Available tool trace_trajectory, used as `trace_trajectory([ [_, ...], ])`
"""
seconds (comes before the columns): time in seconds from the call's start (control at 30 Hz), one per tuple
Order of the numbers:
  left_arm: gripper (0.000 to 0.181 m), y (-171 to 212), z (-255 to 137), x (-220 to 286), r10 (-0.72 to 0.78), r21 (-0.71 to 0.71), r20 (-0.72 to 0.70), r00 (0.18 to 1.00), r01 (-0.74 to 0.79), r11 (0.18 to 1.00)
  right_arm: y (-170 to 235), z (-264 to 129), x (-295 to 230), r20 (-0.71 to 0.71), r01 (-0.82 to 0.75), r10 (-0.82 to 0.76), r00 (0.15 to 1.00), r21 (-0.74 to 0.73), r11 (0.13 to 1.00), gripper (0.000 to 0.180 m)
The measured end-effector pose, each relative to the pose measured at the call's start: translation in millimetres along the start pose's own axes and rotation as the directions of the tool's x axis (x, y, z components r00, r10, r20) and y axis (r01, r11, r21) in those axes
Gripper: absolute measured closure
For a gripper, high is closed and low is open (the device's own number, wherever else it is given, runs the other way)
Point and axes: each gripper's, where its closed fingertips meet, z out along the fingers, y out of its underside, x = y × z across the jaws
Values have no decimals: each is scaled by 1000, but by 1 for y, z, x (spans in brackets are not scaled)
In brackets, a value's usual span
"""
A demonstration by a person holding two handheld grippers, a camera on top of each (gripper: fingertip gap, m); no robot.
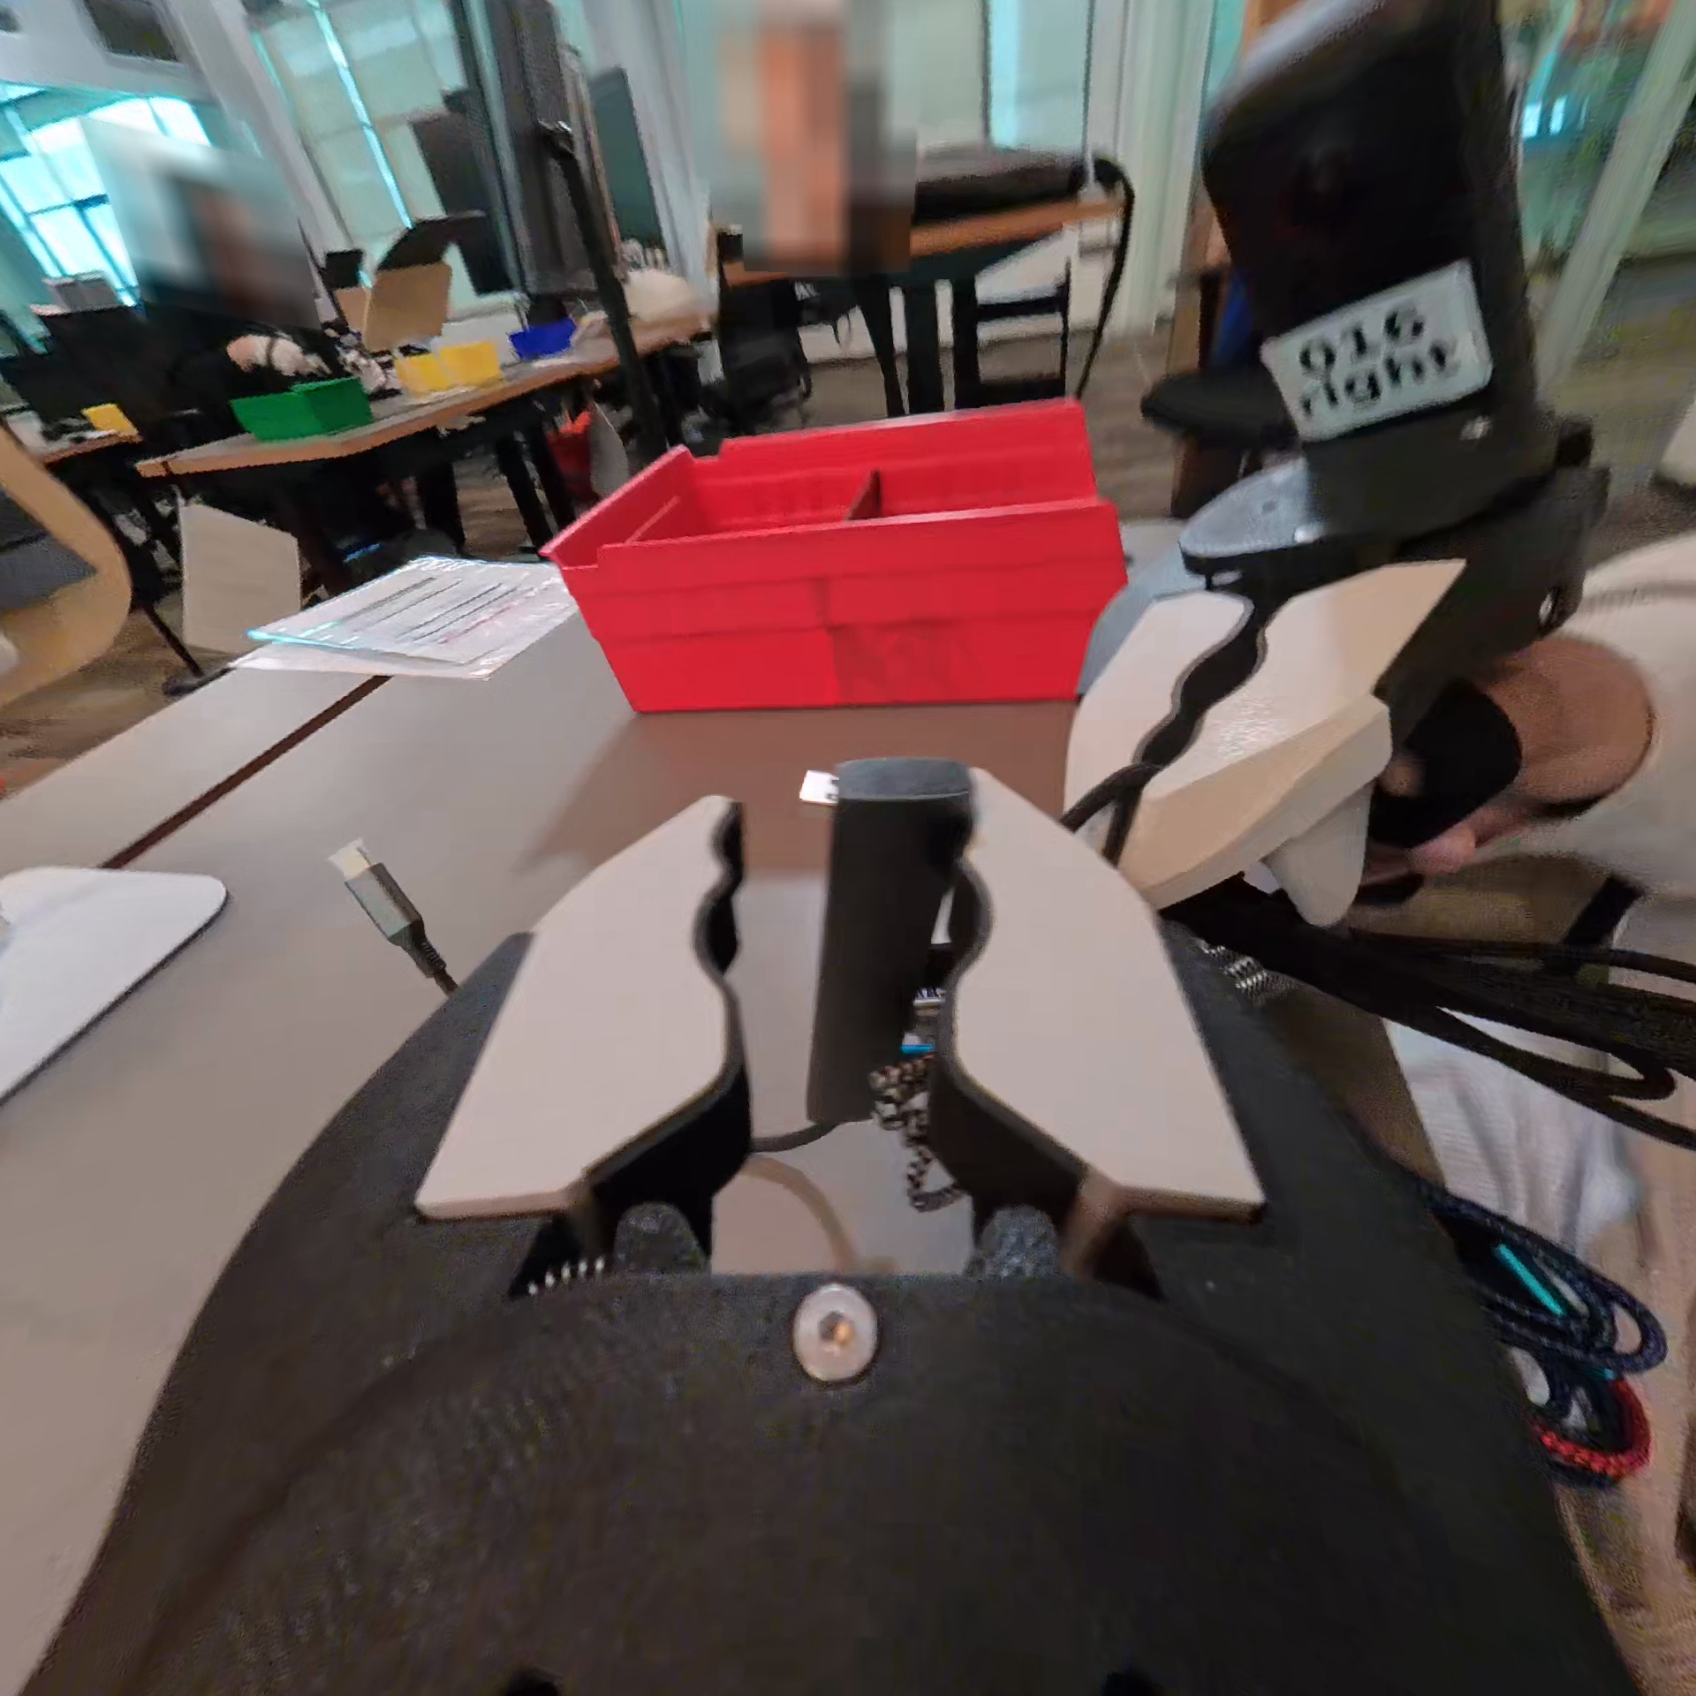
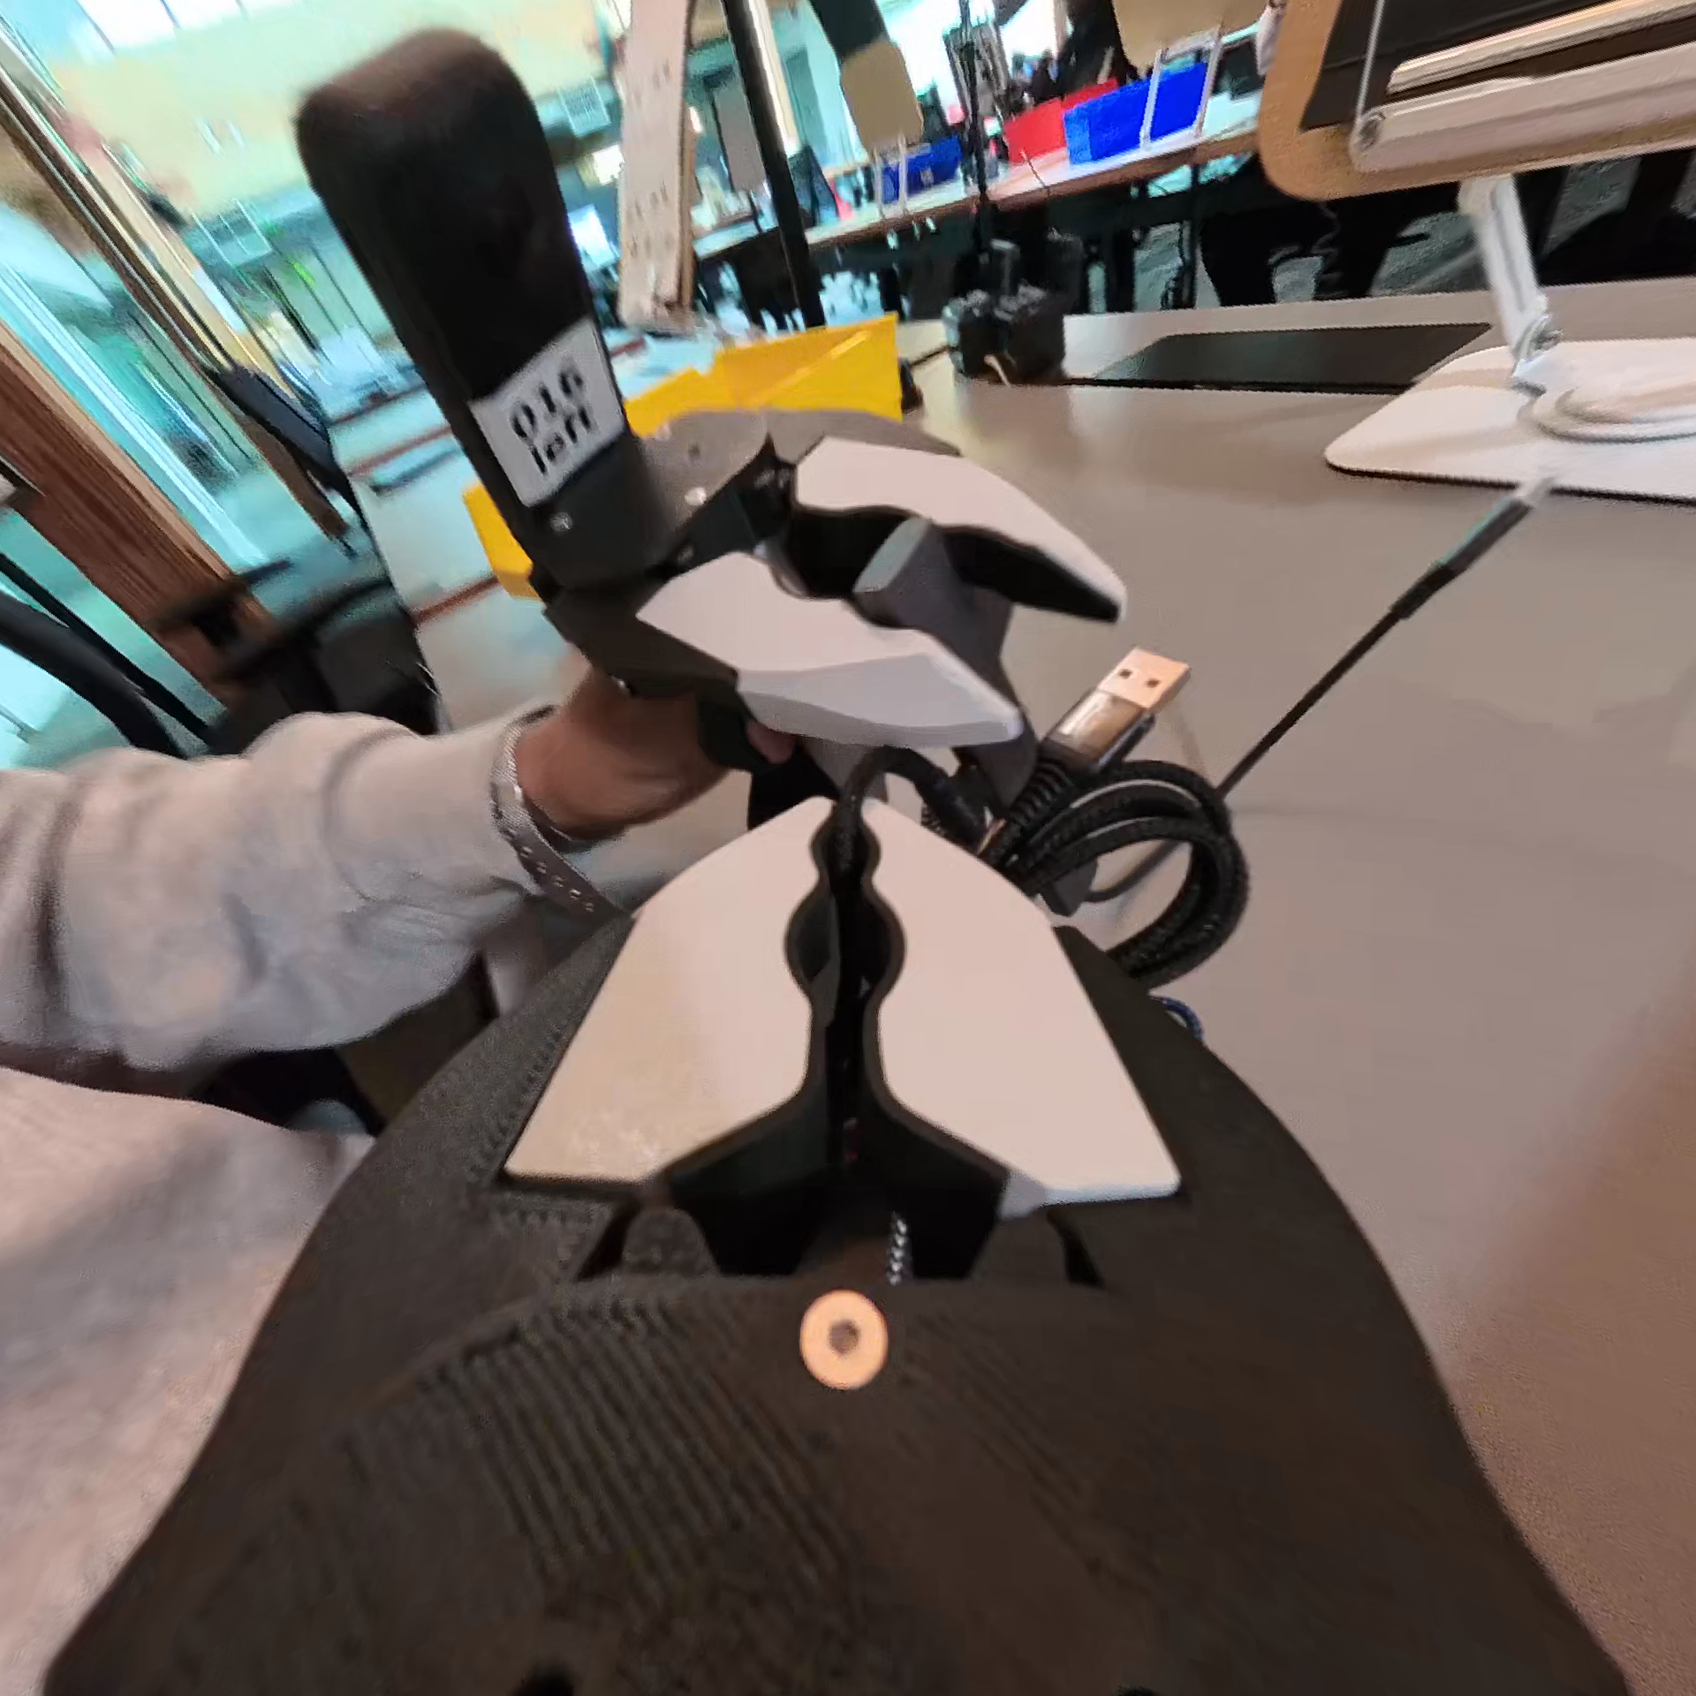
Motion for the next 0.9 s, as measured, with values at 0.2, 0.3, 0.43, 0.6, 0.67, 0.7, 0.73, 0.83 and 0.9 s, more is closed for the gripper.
trace_trajectory([
  [0.2, 110, 2, 0, -5, -81, 71, -18, 997, 82, 994, 1, -4, -2, 53, -36, 35, 998, 23, 999, 180],
  [0.3, 153, 4, 1, 15, -120, 17, -150, 981, 124, 992, 5, -2, 1, 35, -15, 14, 999, 13, 1000, 180],
  [0.43, 152, 4, 6, 14, -197, 0, -117, 974, 198, 980, 5, -6, 10, -30, 60, -60, 998, 3, 998, 174],
  [0.6, 151, 4, 6, 6, -254, -18, -49, 966, 253, 967, -15, -16, 16, -259, 358, -335, 906, 44, 933, 145],
  [0.67, 152, 4, 7, 8, -267, -26, -61, 962, 266, 964, -14, -14, 7, -253, 426, -406, 878, 29, 904, 142],
  [0.7, 151, 4, 7, 10, -267, -29, -77, 961, 266, 964, -11, -11, 4, -246, 437, -419, 874, 18, 899, 142],
  [0.73, 151, 4, 8, 12, -267, -31, -92, 959, 265, 964, -7, -7, 3, -243, 435, -423, 873, -2, 900, 142],
  [0.83, 150, 5, 10, 17, -283, -44, -118, 952, 280, 959, 4, 0, 8, -256, 439, -443, 859, -75, 895, 139],
  [0.9, 150, 5, 10, 18, -298, -49, -120, 947, 294, 955, 4, -1, 11, -280, 473, -480, 832, -95, 876, 144],
])
